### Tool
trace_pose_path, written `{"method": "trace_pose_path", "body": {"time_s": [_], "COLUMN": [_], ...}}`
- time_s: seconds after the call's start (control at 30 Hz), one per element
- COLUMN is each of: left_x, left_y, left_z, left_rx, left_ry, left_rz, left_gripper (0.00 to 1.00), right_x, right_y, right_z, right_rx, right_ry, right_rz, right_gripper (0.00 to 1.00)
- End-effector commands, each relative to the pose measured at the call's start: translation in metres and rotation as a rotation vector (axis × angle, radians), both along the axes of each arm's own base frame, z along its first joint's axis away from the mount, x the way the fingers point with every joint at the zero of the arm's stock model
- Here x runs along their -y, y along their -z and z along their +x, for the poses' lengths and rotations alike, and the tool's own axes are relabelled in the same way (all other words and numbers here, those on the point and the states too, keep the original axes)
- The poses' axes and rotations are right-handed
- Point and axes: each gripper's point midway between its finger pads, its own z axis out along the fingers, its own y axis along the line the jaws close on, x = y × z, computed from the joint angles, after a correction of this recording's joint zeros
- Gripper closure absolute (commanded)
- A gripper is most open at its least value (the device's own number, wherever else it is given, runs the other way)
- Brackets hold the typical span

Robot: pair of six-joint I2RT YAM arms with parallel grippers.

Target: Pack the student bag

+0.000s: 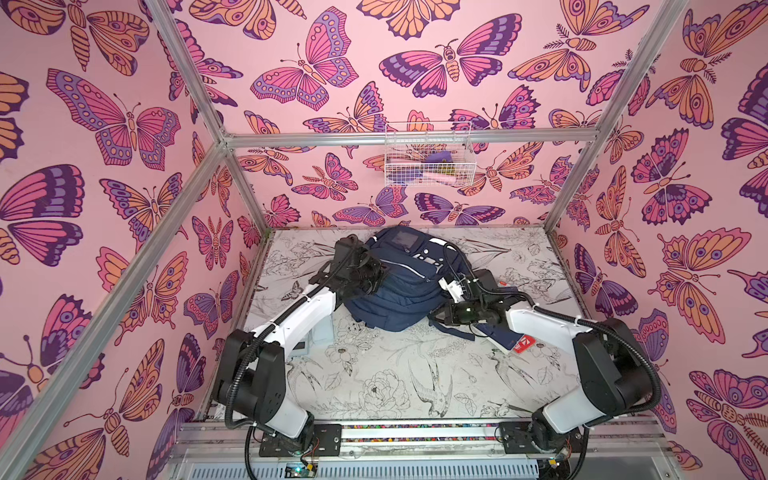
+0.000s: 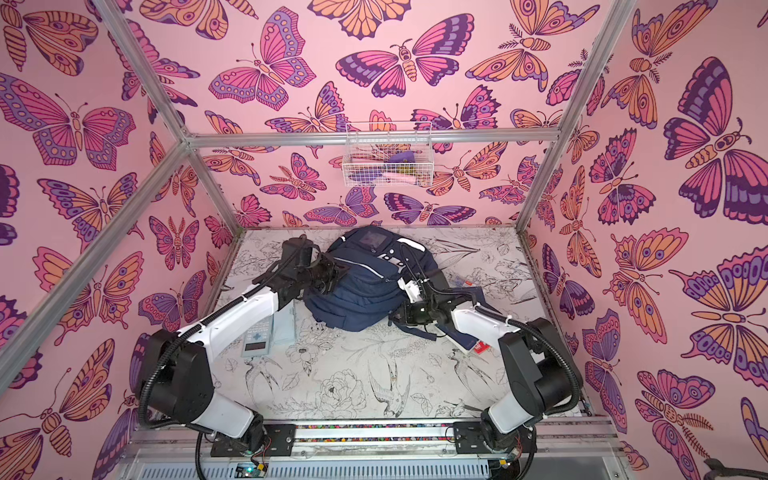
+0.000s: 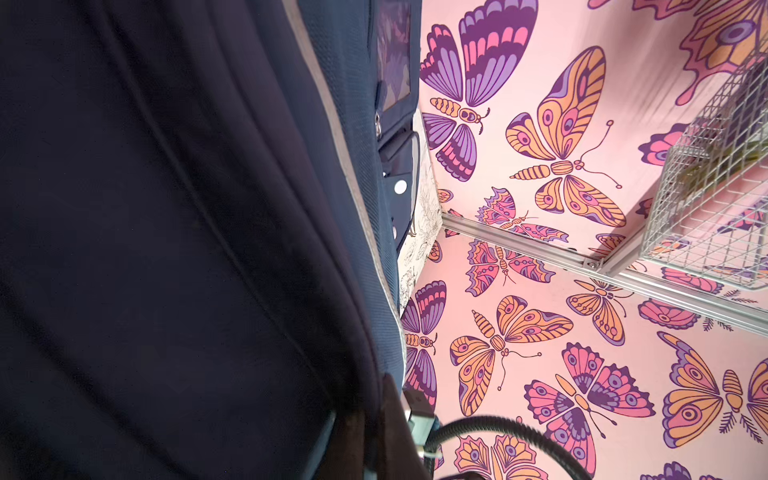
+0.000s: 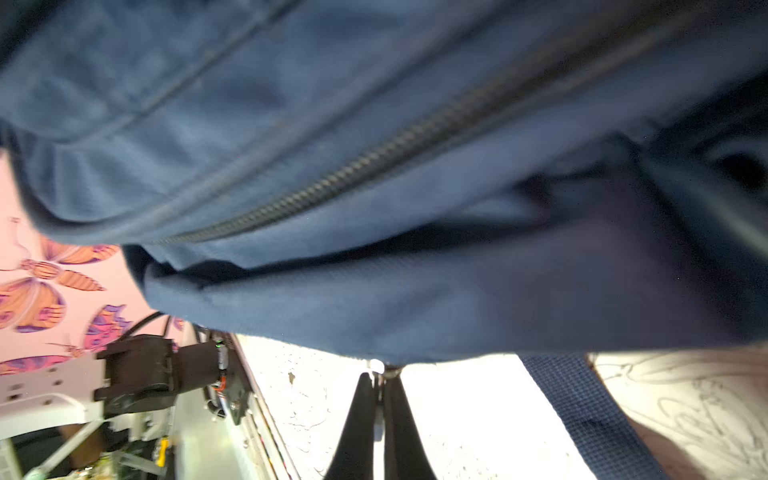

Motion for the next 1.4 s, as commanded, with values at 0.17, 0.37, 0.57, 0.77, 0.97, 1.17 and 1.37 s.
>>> {"method": "trace_pose_path", "body": {"time_s": [0.17,0.37,0.57,0.77,0.97,1.17,1.37], "left_x": [0.002,0.008,0.007,-0.067,-0.098,-0.082,-0.069], "left_y": [-0.024,-0.018,0.007,0.03,0.073,0.088,0.088], "left_z": [-0.005,-0.013,-0.025,-0.022,-0.013,0.003,0.025], "left_rx": [0.054,0.043,-0.011,-0.094,-0.22,-0.246,-0.206], "left_ry": [-0.009,-0.01,0.016,-0.021,0.004,0.067,0.086], "left_rz": [-0.068,-0.052,-0.011,0.219,0.319,0.272,0.218], "left_gripper": [1.0,1.0,1.0,0.43,0.37,0.37,0.41], "right_x": [-0.051,-0.1,-0.099,-0.054,-0.046,-0.046,-0.046], "right_y": [-0.037,-0.034,-0.014,-0.01,0.002,-0.001,-0.004], "right_z": [-0.034,-0.02,-0.003,-0.013,-0.023,-0.023,-0.025], "right_rx": [0.043,0.003,-0.006,-0.028,-0.061,-0.063,-0.063], "right_ry": [-0.154,-0.145,-0.089,-0.081,-0.096,-0.104,-0.113], "right_rz": [-0.094,-0.085,-0.132,-0.201,-0.236,-0.232,-0.232], "right_gripper": [1.0,1.0,1.0,1.0,1.0,1.0,1.0]}}
